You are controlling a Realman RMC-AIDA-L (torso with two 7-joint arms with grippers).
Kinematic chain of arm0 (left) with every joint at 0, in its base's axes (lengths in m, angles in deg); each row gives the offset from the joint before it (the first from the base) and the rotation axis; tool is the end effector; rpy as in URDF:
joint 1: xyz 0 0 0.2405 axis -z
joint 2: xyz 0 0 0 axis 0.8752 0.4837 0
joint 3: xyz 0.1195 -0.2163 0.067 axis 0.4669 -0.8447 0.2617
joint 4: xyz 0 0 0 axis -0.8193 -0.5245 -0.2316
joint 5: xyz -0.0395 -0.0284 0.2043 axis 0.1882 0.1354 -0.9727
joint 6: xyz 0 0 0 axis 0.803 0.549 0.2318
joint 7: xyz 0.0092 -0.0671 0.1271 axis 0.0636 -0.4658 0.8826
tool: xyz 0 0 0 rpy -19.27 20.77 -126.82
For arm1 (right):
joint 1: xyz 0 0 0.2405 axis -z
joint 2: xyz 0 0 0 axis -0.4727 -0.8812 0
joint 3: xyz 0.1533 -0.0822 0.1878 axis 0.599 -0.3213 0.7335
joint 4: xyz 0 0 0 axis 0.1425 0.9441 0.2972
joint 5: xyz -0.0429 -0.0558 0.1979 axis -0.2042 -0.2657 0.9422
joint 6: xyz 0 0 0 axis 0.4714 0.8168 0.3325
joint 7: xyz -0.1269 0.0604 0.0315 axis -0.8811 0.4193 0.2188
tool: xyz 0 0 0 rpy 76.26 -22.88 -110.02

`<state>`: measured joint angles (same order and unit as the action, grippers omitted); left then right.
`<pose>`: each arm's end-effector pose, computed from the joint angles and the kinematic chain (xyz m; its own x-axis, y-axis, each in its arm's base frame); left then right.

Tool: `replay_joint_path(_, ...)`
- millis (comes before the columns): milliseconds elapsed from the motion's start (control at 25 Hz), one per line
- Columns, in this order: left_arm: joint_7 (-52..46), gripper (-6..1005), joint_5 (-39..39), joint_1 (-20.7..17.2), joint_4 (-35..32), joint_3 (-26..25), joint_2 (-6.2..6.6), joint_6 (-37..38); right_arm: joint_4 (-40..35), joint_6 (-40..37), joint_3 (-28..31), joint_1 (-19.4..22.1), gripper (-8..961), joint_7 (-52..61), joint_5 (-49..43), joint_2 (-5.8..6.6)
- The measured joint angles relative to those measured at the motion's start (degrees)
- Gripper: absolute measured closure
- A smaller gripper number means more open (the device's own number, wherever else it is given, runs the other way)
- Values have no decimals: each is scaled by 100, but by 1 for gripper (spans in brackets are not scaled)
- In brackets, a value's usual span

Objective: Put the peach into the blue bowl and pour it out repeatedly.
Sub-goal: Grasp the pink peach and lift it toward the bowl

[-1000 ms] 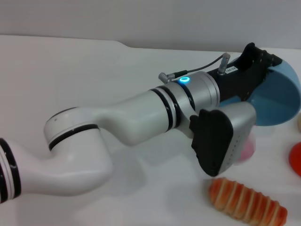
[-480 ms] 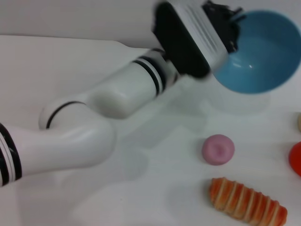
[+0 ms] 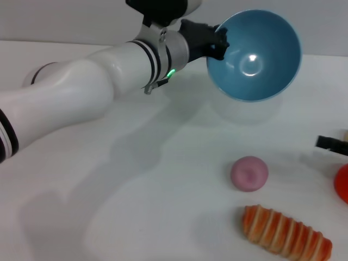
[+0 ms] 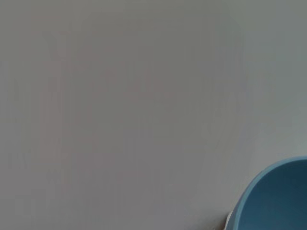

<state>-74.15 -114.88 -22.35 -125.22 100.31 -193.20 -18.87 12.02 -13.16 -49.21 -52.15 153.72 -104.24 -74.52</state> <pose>-0.1320 0.4179 -0.0966 0.8412 0.2851 0.4594 0.5310 -0.5957 -0.6026 0.3394 0.2981 0.0330 0.3026 -0.7506 -0.5874 -0.9254 -0.3790 0.0076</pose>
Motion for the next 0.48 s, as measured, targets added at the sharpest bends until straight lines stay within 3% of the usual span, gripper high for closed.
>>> replay_joint_path(280,-15,999,-1,-93,25,22,-8,80,552,668,-459,-733,374,163,-820,-74)
replay_joint_path(480,-21,999,6,-99,61,26,-10,100,1085,1163,-725,-971,374,166,-860,-93)
